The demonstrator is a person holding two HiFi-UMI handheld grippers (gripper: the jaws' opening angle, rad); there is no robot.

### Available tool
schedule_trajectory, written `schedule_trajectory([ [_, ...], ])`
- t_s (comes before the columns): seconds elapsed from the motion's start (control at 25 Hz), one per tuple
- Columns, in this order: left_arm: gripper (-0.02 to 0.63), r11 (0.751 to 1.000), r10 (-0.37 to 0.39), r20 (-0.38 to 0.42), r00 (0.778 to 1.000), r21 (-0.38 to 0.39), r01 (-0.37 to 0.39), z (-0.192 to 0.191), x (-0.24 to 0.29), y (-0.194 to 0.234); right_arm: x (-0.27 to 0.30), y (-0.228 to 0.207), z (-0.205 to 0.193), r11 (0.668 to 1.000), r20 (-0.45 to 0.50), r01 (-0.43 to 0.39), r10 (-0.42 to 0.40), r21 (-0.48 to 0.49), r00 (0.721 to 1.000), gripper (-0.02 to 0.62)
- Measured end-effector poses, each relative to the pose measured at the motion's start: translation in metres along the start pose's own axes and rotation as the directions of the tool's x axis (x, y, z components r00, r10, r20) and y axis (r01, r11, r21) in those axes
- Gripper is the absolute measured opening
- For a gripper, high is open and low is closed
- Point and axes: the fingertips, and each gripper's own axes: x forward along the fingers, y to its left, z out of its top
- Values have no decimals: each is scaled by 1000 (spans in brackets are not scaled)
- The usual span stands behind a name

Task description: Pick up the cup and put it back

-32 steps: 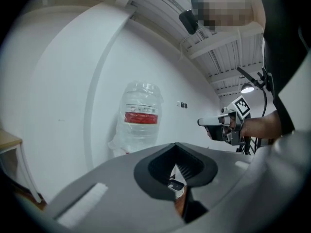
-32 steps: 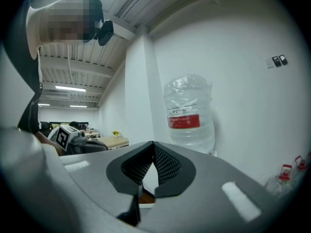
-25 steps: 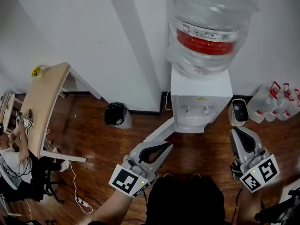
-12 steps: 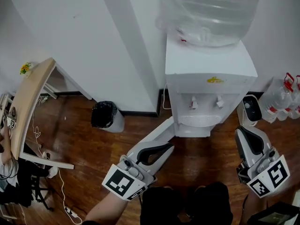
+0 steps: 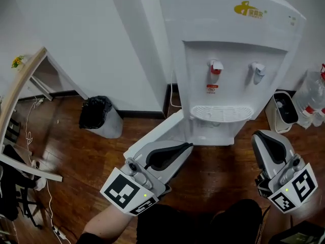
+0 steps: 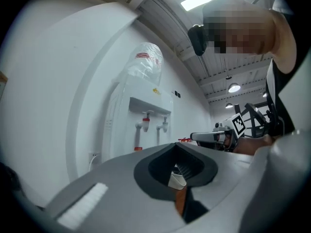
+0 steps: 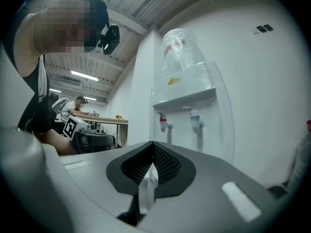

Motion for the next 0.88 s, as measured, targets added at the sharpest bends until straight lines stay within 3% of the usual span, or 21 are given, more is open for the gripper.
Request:
schedule_trajectory([
  [0.16,1,999,37,-32,999,9,-37,-49,-1,0,-1,-6,-34,1000,9,-13,13,-4,1000,2],
  [0.4,1,993,95,-66,993,-58,-99,-103,-1,-3,-1,-19,-82,999,-10,-19,19,28,1000,2],
  [0.64,1,995,91,-98,991,-32,-95,-123,-2,-5,1,-33,-107,998,-12,-16,17,52,1000,2],
  [0.8,1,982,146,-131,981,-97,-159,-146,-6,2,2,-34,-123,998,-23,-34,35,58,999,3],
  [0.88,1,983,130,-145,981,-114,-147,-155,-4,2,5,-37,-137,997,-39,-40,43,60,998,22],
])
